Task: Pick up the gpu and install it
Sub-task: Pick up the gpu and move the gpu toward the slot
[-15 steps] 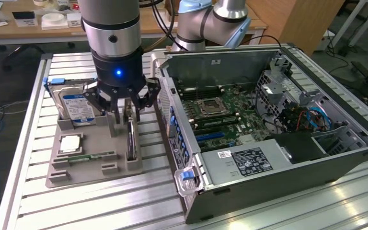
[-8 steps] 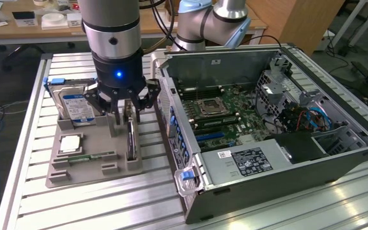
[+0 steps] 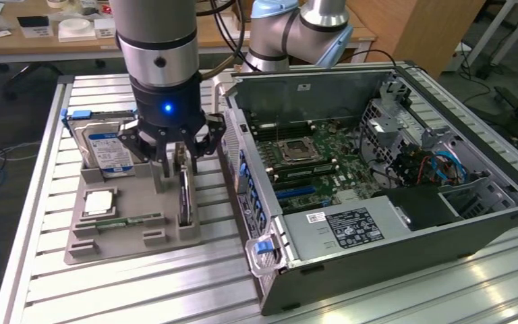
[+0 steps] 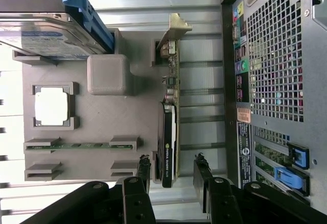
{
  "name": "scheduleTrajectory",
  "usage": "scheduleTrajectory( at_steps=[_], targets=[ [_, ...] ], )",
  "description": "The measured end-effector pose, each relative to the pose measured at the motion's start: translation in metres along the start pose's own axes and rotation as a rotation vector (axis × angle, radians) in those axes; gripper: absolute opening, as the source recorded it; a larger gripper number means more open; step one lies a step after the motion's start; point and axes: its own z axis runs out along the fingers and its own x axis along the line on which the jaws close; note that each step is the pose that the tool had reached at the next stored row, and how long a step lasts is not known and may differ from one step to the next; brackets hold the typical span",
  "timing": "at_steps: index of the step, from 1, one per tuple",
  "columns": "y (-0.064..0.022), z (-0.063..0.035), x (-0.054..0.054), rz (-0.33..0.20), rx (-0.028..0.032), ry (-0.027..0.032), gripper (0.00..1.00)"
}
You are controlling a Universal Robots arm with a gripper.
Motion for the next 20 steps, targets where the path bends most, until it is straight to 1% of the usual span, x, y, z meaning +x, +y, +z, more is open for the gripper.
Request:
scheduleTrajectory(
  at_steps=[14,20],
  targets=[
    [0.0,0.001,0.0,0.0,-0.0004,-0.0001,0.47],
    [-0.0003,0.0071,0.0002,0.0,-0.0013,0.0,0.47]
  ],
)
